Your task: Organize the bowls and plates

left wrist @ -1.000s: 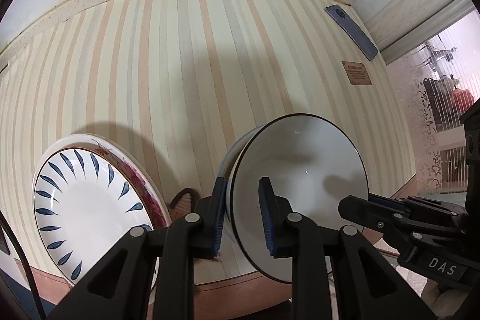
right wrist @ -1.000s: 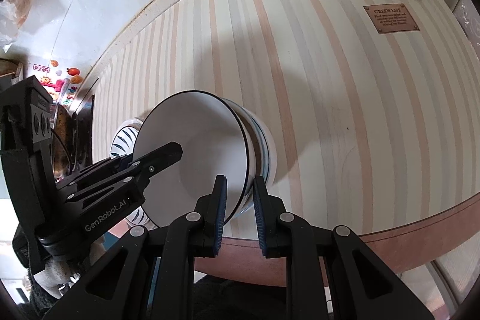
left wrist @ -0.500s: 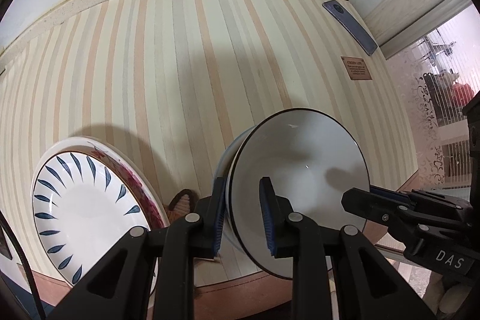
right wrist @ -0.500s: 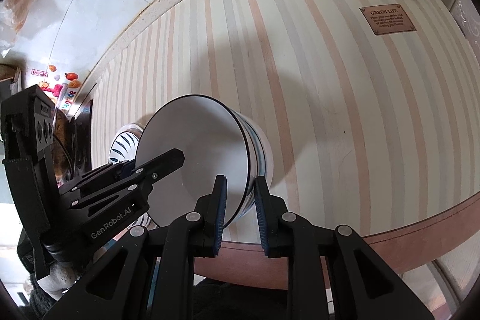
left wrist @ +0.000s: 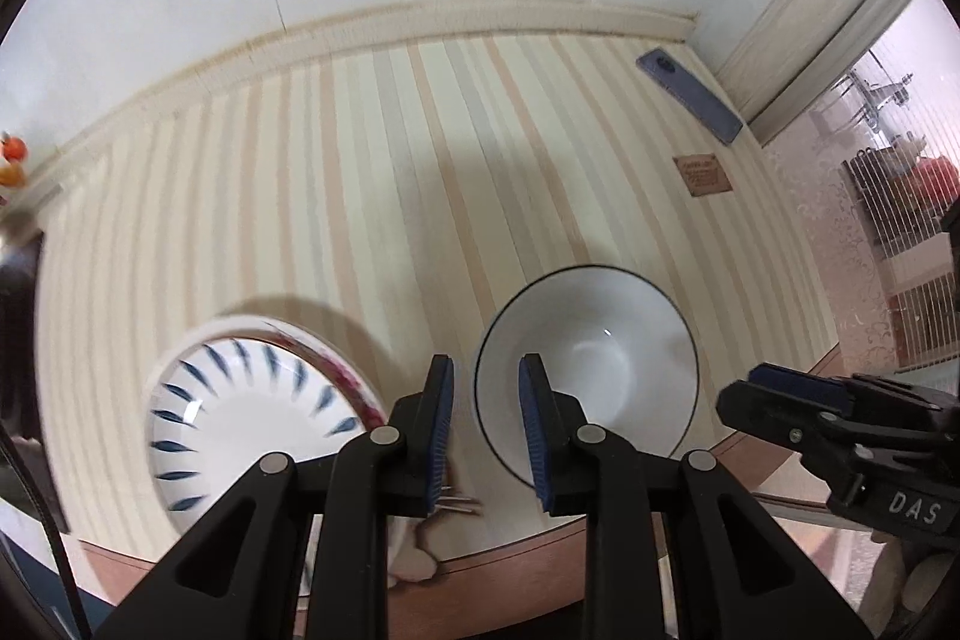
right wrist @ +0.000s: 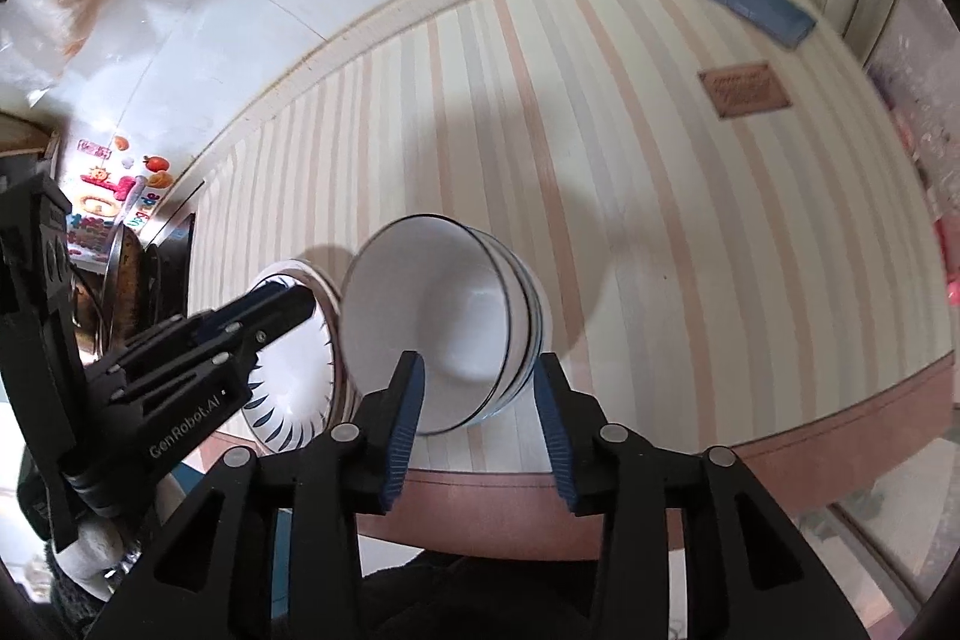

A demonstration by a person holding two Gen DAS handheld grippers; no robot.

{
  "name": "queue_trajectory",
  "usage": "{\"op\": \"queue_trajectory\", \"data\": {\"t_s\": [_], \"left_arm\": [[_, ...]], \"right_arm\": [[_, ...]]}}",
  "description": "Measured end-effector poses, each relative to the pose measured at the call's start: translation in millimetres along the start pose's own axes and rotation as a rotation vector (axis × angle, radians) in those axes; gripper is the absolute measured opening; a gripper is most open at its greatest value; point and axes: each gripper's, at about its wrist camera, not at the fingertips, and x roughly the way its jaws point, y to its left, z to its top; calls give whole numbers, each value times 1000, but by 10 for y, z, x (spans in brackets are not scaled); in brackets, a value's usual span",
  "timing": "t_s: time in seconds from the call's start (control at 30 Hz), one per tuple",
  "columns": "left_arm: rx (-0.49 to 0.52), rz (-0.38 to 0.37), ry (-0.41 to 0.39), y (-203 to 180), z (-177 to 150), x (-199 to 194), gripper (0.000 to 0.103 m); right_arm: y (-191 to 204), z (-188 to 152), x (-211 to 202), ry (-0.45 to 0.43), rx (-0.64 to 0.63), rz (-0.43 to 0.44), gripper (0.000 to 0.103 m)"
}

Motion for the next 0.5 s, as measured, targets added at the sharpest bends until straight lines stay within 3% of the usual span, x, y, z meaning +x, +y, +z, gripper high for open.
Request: {"op": "queue_trajectory", "data": {"t_s": [0.07, 0.2, 0.27, 0.3, 0.37, 0.43, 0.5], "left_arm": [[12, -7, -23, -18, -28, -137, 23], [50, -7, -56, -65, -84, -370, 25], [56, -19, -60, -66, -126, -469, 34], [56, -25, -61, -64, -139, -503, 38], [62, -40, -61, -69, -159, -554, 62], [67, -42, -77, -61, -170, -595, 79], [68, -34, -93, -50, -173, -618, 79]], "right_arm": [[75, -72, -138, -25, -13, -15, 55], [230, -223, -401, -71, -35, -45, 64], [286, -290, -503, -87, -41, -52, 78], [308, -320, -549, -94, -42, -46, 79], [325, -373, -621, -106, -37, -31, 82], [319, -422, -677, -117, -27, -19, 87], [326, -469, -731, -129, -22, -31, 88]]}}
